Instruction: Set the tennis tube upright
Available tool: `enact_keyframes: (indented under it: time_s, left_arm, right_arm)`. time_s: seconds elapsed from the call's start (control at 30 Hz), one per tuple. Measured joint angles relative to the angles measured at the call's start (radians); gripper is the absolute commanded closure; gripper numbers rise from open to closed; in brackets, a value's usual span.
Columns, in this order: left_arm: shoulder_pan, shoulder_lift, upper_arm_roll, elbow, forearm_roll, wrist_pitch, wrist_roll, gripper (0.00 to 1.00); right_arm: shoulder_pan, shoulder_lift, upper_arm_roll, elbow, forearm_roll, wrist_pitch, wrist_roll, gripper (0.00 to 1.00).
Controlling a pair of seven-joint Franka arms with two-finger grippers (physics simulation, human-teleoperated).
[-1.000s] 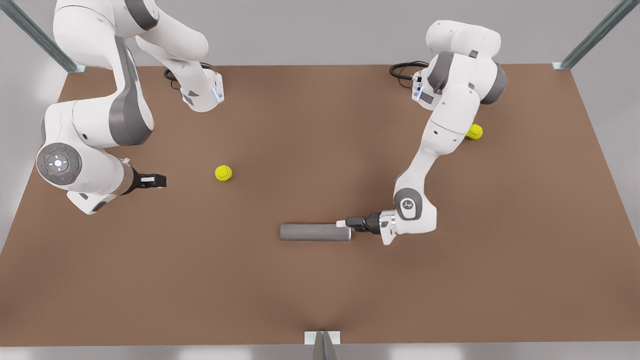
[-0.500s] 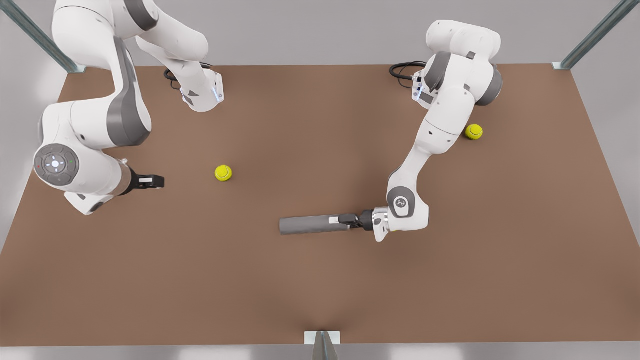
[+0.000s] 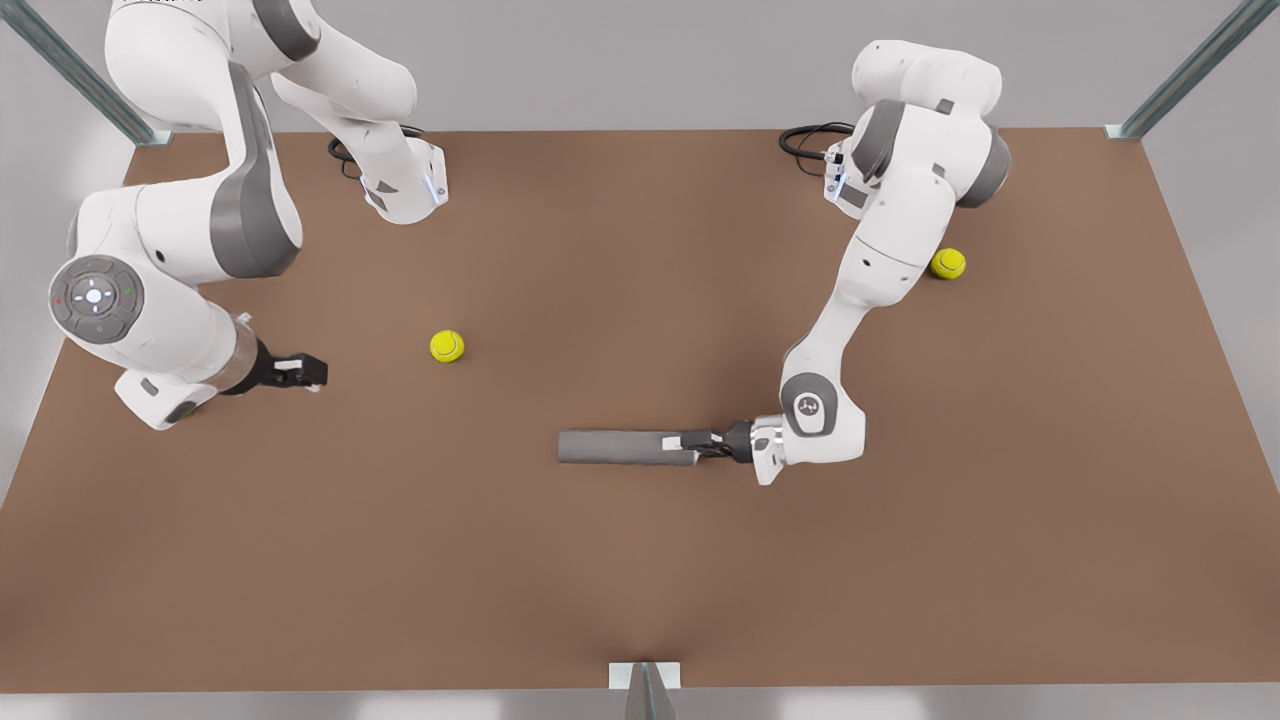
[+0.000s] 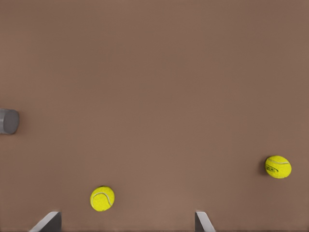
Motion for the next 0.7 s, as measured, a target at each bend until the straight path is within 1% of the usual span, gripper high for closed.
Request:
enact_keyframes:
  time_s: [0.2, 0.33, 0.7]
  left_arm:
    - [-0.002, -0.015, 0.0, -0.011, 0.026, -0.001, -0.007, 0.58]
    - [-0.002, -0.027, 0.0, -0.027, 0.045, -0.001, -0.008, 0.61]
    - [-0.003, -0.068, -0.002, -0.063, 0.054, -0.001, -0.015, 0.64]
  right_arm:
    - [0.003, 0.001, 0.0, -0.003, 0.0, -0.041, -0.001, 0.0]
    - [0.002, 0.002, 0.0, 0.001, -0.002, -0.042, -0.003, 0.0]
    - [-0.001, 0.0, -0.001, 0.011, -0.018, -0.039, -0.007, 0.0]
